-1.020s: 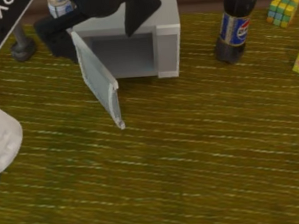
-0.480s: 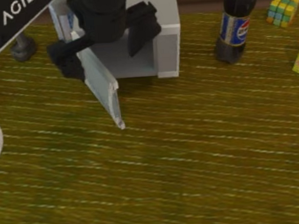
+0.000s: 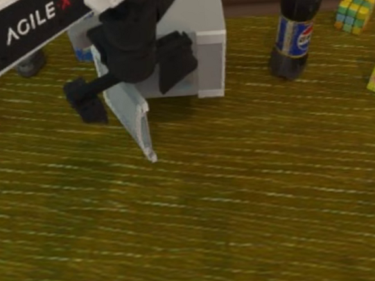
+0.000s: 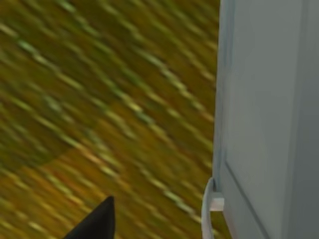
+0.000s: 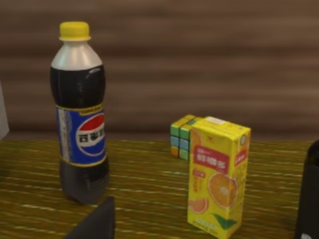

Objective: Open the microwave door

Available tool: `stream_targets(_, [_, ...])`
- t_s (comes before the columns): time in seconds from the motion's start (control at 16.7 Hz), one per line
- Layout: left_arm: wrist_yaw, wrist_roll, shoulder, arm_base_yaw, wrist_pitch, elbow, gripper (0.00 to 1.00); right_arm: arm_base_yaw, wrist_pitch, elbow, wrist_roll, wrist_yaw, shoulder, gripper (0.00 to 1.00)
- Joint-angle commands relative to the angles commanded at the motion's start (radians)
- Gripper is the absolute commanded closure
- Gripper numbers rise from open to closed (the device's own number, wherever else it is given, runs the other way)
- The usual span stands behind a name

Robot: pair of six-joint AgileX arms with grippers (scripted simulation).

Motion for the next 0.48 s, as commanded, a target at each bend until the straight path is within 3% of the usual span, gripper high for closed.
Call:
stream_targets(0.12, [0.000,0.000,0.000,0.000,0.000,0.000,0.00,0.000,0.000,0.000,0.000,0.000,0.000,0.00])
stream_targets(0.48, [0.000,0.000,0.000,0.000,0.000,0.000,0.45,0.000,0.000,0.000,0.000,0.000,0.000,0.00])
